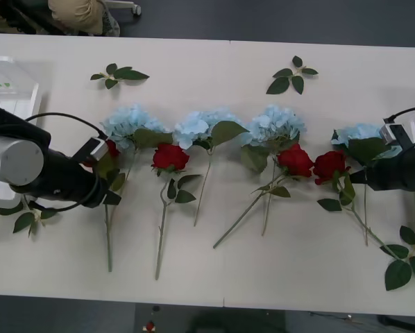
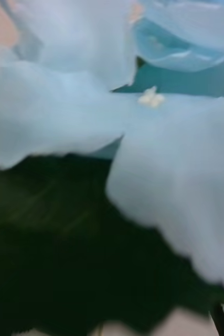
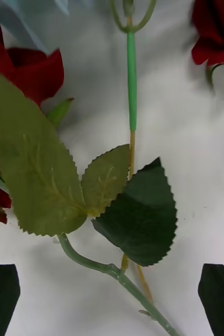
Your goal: Put the red flowers into the right box and the blue flowers into the left box
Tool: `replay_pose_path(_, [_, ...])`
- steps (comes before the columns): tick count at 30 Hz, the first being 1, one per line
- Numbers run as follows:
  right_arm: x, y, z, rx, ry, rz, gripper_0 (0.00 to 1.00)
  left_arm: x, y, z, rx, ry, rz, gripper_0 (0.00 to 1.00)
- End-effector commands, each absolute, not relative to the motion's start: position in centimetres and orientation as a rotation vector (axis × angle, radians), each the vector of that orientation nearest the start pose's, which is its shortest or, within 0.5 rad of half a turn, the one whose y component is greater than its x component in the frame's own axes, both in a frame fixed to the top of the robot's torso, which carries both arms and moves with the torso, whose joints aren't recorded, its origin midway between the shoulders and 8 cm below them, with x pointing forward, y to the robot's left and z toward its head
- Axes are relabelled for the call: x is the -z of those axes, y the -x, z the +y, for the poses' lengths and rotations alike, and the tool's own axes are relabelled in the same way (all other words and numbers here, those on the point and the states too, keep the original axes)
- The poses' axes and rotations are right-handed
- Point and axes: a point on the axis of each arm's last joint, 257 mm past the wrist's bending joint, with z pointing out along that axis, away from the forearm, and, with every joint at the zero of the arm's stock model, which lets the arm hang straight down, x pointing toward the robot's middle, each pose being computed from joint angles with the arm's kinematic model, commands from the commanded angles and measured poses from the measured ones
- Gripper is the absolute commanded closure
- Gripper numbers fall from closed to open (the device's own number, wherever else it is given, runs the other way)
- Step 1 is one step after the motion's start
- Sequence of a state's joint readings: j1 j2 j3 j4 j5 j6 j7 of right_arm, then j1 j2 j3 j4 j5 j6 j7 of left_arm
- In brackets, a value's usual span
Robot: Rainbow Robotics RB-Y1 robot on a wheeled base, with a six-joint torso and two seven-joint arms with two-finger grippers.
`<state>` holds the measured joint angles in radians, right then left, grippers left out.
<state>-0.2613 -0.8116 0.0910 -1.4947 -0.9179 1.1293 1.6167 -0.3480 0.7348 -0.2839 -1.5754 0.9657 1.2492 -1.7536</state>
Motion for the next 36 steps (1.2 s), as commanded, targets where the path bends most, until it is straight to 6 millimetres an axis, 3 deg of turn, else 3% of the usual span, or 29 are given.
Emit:
replay_pose_path(1, [29.2,-50.9,-37.5,-0.152,0.075,2.536,0.0,31.9,-47.3,24.6,0.237,-0.673,2.606,0.0])
replay_pose_path(6, [30.6,-52.0,-37.3,-0.143,0.055,2.534,0.0,32.7,-47.7,24.5,0.215,-0.681,2.62,0.02])
replay_pose_path(10, [31.4,-52.6,-37.1,-0.12,0.068,2.53,0.18,32.9,-47.8,24.2,0.208,-0.682,2.622,0.2])
replay_pose_path(11, [31.6,-52.6,-37.0,-0.115,0.077,2.527,0.28,33.1,-47.8,24.1,0.205,-0.684,2.623,0.37])
replay_pose_path(12, [31.7,-52.8,-36.8,-0.109,0.086,2.525,0.4,33.0,-47.9,24.1,0.201,-0.682,2.621,0.61])
replay_pose_path(13, [31.8,-52.8,-36.8,-0.106,0.087,2.524,0.52,33.1,-48.0,24.1,0.197,-0.68,2.623,0.77])
replay_pose_path(15, [32.1,-52.8,-36.9,-0.105,0.083,2.529,0.76,33.1,-48.1,24.2,0.188,-0.682,2.62,0.89])
replay_pose_path(16, [32.1,-52.8,-37.1,-0.1,0.079,2.529,0.86,33.0,-48.2,24.3,0.181,-0.683,2.619,0.91])
replay_pose_path(19, [32.1,-52.8,-37.1,-0.096,0.08,2.529,1.0,33.0,-48.3,24.5,0.169,-0.684,2.618,0.95])
replay_pose_path(25, [31.8,-53.0,-37.5,-0.084,0.083,2.523,1.0,33.0,-48.4,24.8,0.147,-0.686,2.617,1.0])
replay_pose_path(29, [30.4,-53.4,-38.5,-0.086,0.065,2.506,1.0,32.5,-49.0,25.6,0.123,-0.673,2.607,1.0])
replay_pose_path(32, [28.8,-53.7,-38.9,-0.094,0.072,2.493,1.0,31.4,-49.8,26.5,0.11,-0.65,2.588,1.0])
replay_pose_path(36, [25.3,-53.9,-39.4,-0.137,0.148,2.437,1.0,28.6,-50.6,28.0,0.101,-0.629,2.556,1.0])
